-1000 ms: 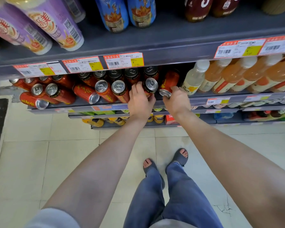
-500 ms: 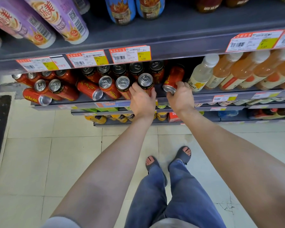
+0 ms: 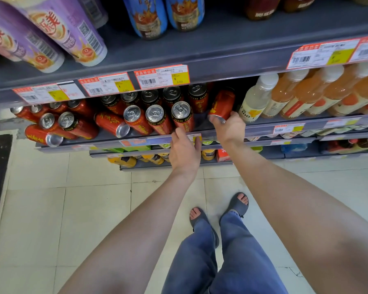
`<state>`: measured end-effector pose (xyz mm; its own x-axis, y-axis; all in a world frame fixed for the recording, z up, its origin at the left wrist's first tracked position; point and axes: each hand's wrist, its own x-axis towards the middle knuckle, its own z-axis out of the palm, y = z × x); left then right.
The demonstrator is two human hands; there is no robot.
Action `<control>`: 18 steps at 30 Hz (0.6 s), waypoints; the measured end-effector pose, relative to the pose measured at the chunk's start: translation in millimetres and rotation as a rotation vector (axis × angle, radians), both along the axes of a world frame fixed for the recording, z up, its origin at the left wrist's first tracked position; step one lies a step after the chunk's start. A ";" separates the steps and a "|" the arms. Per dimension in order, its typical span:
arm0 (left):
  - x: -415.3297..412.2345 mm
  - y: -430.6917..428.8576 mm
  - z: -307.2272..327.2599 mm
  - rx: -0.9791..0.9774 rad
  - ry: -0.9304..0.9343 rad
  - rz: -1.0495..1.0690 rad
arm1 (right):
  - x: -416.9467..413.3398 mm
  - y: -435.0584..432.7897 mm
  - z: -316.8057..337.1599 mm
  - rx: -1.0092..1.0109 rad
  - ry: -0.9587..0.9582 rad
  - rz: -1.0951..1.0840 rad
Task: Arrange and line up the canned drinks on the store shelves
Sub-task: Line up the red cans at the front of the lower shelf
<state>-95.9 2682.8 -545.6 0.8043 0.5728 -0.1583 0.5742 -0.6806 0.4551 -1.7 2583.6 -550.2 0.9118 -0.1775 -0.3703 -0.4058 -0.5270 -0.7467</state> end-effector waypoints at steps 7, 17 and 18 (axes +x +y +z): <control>-3.6 -3.9 -1.7 -0.028 -0.096 -0.181 | 11.4 13.2 -5.4 0.010 0.068 -0.108; 4.6 -10.0 -1.6 -0.150 -0.124 -0.204 | 20.5 0.6 -10.0 0.165 0.104 -0.092; 5.6 -10.5 -2.1 -0.165 -0.136 -0.197 | 20.0 -0.9 -11.4 0.171 0.096 -0.077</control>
